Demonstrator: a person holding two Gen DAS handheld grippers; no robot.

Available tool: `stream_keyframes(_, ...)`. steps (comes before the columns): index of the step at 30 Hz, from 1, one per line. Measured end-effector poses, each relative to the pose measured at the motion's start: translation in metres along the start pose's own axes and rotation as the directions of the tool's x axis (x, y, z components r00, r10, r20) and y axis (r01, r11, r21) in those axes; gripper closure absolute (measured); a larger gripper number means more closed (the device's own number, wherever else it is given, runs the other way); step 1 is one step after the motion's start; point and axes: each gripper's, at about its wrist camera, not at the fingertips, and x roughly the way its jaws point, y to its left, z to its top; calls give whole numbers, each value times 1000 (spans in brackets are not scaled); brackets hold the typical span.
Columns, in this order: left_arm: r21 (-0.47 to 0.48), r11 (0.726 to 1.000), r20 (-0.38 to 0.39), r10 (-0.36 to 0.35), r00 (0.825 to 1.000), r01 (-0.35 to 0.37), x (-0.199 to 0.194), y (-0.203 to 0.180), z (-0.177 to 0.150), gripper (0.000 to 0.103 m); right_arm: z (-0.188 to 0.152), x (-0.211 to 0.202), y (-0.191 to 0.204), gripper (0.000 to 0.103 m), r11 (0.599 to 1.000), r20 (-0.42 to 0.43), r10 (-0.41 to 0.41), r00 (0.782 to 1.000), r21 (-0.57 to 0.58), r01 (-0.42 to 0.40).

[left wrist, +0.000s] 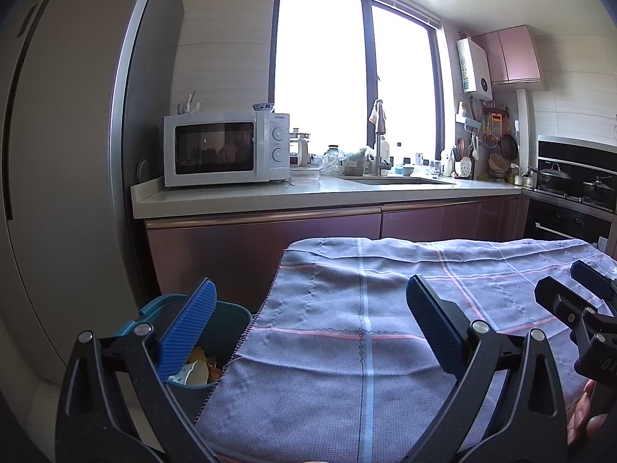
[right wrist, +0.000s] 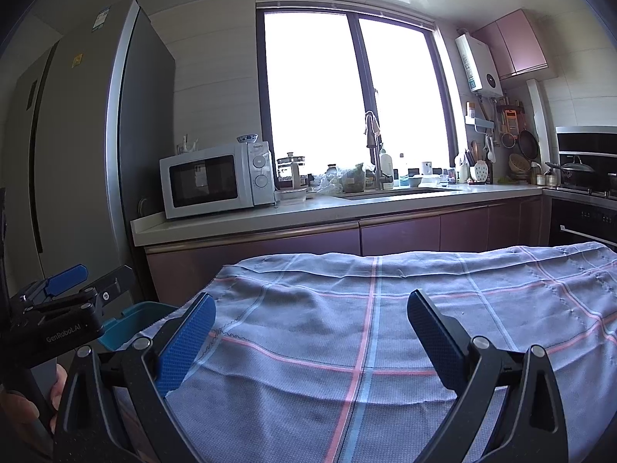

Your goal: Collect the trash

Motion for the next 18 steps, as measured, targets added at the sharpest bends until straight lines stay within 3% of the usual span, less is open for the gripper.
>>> stream_keyframes(18, 7, 1000, 9, 4, 1000, -4, -2, -2, 4, 6, -1, -1, 0, 7, 1000, 5, 0, 1000, -1, 0)
